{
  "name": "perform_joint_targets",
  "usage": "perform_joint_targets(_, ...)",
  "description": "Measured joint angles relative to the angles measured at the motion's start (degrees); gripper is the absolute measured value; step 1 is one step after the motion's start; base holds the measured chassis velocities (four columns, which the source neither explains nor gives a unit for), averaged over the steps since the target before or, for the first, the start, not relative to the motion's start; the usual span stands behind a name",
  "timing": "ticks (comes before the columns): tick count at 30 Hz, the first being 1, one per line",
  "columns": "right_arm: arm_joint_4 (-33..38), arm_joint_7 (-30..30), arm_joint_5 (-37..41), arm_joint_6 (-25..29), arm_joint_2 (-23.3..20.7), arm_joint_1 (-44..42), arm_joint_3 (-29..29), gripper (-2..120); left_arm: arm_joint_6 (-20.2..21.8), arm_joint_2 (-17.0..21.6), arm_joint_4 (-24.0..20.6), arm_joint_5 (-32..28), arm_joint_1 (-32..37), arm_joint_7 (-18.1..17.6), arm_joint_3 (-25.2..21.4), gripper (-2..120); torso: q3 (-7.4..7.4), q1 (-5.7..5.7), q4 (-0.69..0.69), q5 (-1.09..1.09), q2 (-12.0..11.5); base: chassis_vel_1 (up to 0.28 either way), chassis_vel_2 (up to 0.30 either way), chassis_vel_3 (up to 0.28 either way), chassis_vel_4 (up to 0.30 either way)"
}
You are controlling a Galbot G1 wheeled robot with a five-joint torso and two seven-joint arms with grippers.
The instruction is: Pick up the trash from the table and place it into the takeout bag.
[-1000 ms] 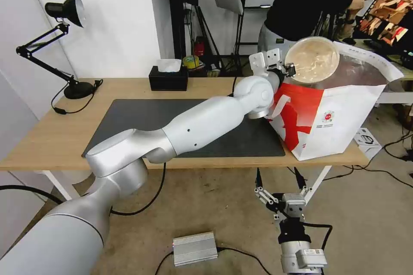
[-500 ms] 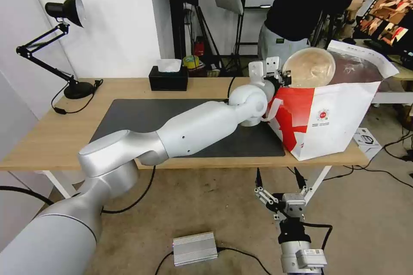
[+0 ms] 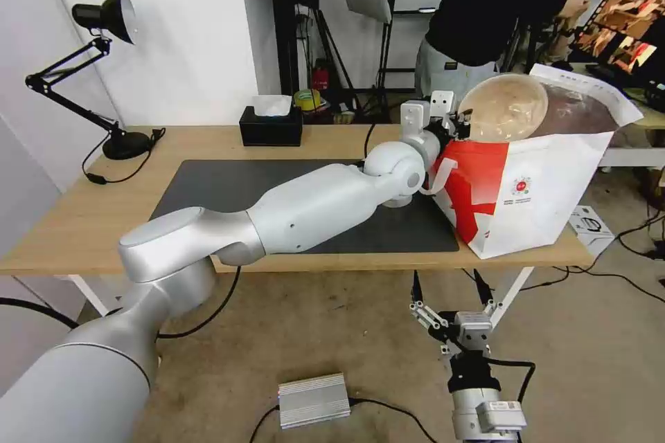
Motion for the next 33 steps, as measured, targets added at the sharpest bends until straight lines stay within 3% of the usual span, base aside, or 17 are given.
perform_joint_targets(20, 0.00, 0.00, 0.00, 0.00, 0.00, 0.00, 0.01, 100, -1.36, -1.66, 0.62, -1.41, -1.31, 0.53, -1.31, 89, 0.00, 0.00, 0.00, 0.00, 0.00, 0.000, 0.000, 0.000, 0.000)
perform_joint_targets(24, 0.00, 0.00, 0.00, 0.00, 0.00, 0.00, 0.00, 100, -1.47, -1.48, 0.36, -1.35, -1.40, 0.47, -1.63, 95, 0.00, 0.00, 0.00, 0.00, 0.00, 0.000, 0.000, 0.000, 0.000)
perform_joint_targets(33, 0.00, 0.00, 0.00, 0.00, 0.00, 0.00, 0.00, 100, -2.39, 5.70, -8.53, 0.26, -2.52, -1.47, -3.45, 100, 0.00, 0.00, 0.01, -0.01, 0.00, 0.000, 0.000, 0.000, 0.000)
